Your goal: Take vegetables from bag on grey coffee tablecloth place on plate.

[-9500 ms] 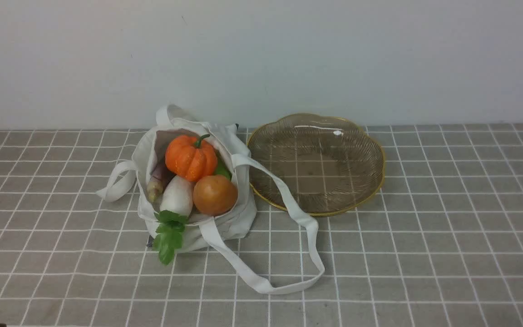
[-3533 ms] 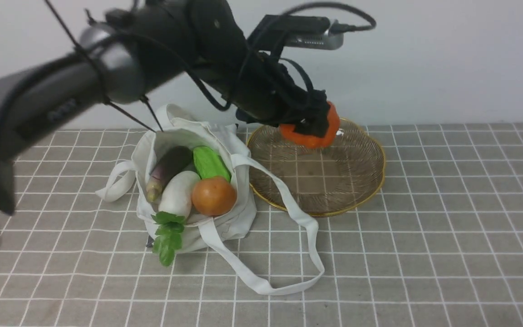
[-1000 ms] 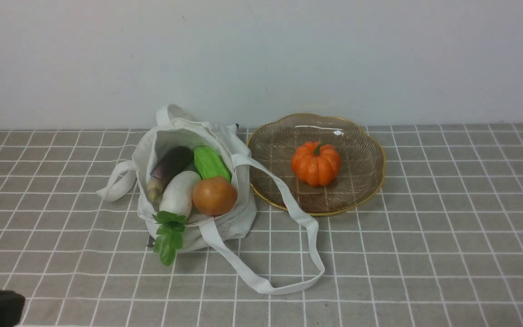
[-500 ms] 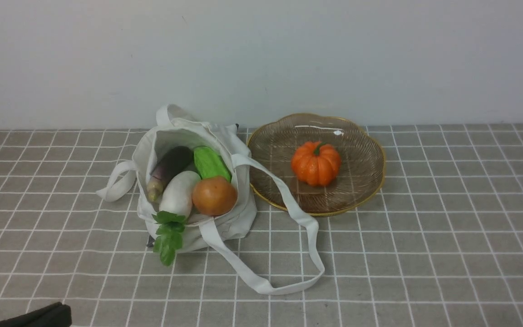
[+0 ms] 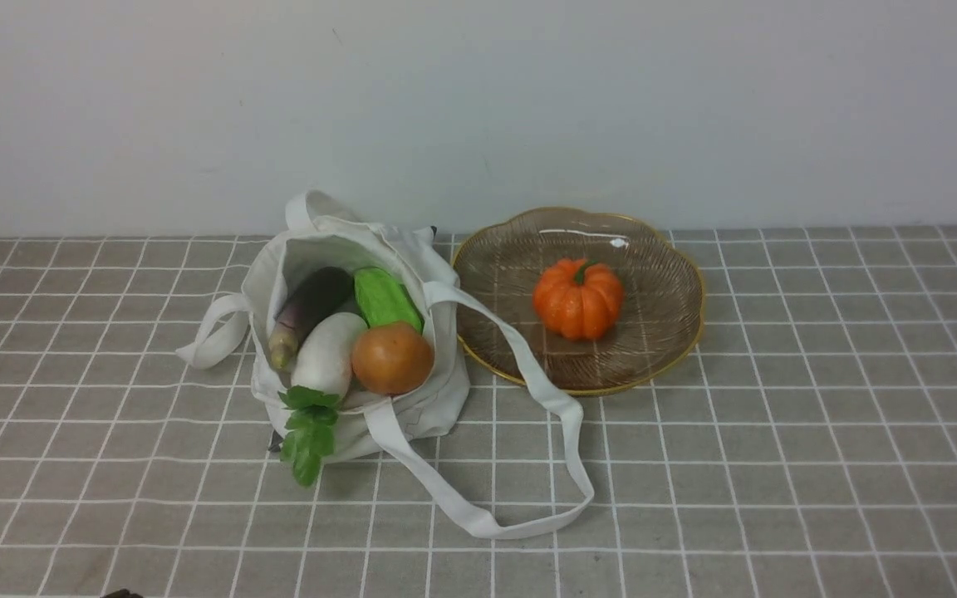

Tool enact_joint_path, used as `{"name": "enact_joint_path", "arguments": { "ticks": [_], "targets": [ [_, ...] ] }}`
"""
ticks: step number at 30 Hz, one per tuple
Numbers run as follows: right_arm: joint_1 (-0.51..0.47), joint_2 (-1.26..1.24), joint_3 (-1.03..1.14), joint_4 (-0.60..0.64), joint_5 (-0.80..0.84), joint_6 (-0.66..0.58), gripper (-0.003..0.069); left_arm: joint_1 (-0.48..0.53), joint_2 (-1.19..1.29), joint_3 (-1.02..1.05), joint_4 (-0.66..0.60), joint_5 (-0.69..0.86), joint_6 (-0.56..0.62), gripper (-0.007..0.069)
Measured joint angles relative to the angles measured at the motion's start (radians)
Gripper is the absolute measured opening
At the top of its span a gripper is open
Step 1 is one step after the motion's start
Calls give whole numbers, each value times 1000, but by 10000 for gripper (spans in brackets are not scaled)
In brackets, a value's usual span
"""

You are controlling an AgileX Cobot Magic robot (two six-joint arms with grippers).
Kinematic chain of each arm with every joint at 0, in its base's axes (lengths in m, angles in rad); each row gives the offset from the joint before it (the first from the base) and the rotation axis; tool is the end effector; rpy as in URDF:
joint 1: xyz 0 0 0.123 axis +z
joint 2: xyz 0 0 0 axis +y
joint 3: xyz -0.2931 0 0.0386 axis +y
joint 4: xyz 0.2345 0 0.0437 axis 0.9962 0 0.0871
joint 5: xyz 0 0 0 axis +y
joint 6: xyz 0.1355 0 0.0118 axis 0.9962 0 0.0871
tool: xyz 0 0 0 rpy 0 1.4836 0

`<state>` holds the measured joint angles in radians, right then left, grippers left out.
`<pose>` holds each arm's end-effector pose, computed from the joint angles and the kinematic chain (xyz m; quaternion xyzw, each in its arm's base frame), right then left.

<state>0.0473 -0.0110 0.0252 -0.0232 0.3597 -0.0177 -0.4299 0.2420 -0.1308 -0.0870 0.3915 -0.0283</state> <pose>0.0720 0.0023 0.1602 -0.0323 0.8002 -0.0009 0.5989 0.0772 -0.0404 0.1934 0.1428 0.8251 -0.1588 0.5231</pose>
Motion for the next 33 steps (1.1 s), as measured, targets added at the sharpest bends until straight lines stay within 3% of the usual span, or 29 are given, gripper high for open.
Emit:
{"name": "enact_joint_path", "arguments": {
  "ticks": [3, 8, 11, 15, 33],
  "targets": [
    [0, 0, 0, 0, 0, 0, -15, 29, -78, 19, 28, -12, 0, -5],
    [0, 0, 0, 0, 0, 0, -15, 154, -198, 59, 45, -20, 0, -5],
    [0, 0, 0, 0, 0, 0, -15, 283, -247, 107, 69, -22, 0, -5],
    [0, 0, 0, 0, 0, 0, -15, 349, -253, 142, 87, -24, 0, -5],
    [0, 0, 0, 0, 0, 0, -15, 352, -253, 159, 87, -15, 0, -5]
  ]
}}
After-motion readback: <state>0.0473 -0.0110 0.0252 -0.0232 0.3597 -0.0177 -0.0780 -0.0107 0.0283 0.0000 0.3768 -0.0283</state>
